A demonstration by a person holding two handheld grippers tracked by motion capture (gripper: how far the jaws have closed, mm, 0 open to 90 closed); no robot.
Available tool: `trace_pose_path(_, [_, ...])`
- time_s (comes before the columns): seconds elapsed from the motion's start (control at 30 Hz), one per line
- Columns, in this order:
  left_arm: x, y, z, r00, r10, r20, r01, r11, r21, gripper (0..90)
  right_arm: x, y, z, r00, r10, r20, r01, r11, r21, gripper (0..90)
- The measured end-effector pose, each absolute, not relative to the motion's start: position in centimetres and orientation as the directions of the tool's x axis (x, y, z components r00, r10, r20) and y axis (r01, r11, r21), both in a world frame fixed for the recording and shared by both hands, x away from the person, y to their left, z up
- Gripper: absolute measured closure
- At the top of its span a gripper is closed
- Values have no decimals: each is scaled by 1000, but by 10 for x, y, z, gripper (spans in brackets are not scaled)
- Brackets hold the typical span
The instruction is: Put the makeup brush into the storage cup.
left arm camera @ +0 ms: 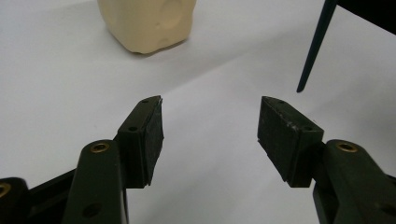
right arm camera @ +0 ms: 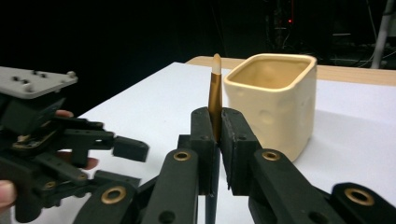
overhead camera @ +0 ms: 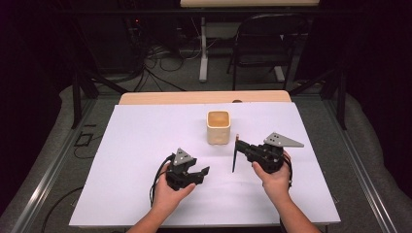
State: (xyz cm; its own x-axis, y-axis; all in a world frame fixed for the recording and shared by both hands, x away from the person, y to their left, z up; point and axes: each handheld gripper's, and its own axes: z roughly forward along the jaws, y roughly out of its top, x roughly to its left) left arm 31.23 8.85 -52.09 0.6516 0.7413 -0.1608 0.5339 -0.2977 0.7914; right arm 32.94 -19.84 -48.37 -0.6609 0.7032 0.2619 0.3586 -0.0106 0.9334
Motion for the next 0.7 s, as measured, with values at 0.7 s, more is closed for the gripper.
trace_pose_path(0.7, [312, 113, -525, 621, 763, -178, 560, -274, 782, 352, 364, -207, -457, -631, 741, 232, 334, -11, 943, 838])
